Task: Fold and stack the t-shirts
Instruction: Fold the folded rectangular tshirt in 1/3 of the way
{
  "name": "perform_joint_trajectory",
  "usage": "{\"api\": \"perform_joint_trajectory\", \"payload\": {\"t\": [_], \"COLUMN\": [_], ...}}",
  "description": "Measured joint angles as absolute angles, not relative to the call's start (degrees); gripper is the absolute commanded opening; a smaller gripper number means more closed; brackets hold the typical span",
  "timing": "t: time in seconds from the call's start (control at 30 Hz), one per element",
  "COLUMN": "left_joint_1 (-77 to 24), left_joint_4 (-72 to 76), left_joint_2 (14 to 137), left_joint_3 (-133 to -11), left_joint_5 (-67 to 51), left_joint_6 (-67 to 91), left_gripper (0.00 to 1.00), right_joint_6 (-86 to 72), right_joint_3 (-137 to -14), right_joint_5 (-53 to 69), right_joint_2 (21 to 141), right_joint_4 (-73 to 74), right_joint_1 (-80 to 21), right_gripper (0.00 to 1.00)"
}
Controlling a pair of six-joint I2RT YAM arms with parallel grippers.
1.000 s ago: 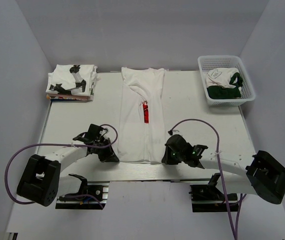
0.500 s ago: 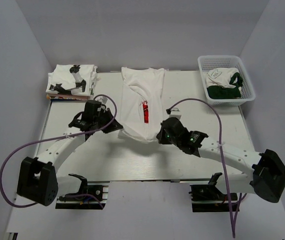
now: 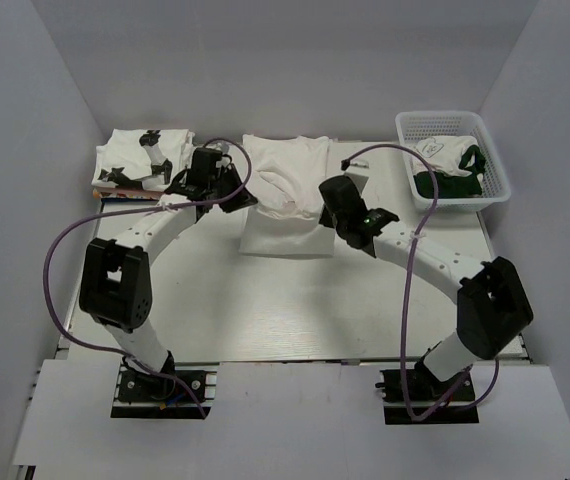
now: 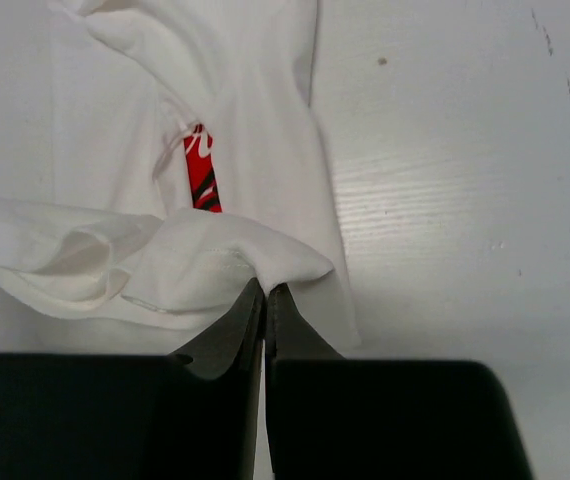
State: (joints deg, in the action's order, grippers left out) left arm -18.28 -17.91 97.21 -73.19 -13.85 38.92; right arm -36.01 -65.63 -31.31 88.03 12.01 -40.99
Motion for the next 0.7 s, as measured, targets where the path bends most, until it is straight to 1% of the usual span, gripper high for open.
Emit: {"api": "perform_joint_trajectory", "payload": {"t": [0.33,0.7], "left_joint_1": [-16.19,-14.63], "left_joint_4": [-18.15,-17.63], "left_joint_2": [107.72,118.28], "left_joint_3": [-84.66,-91.57], "left_joint_5": [-13.45,-12.45], "left_joint_6": [37.15,35.48], "left_gripper": [0.0,0.0], "right_joint_6": [-29.06,-25.65], "right_joint_3": [-70.11,-79.5], "right_joint_5": [-22.72,-14.04], "right_joint_2": [99.55,110.28], "right_joint_4": [3.49,-1.56], "right_joint_1": [-33.85,-29.8], "right_gripper": [0.0,0.0]}}
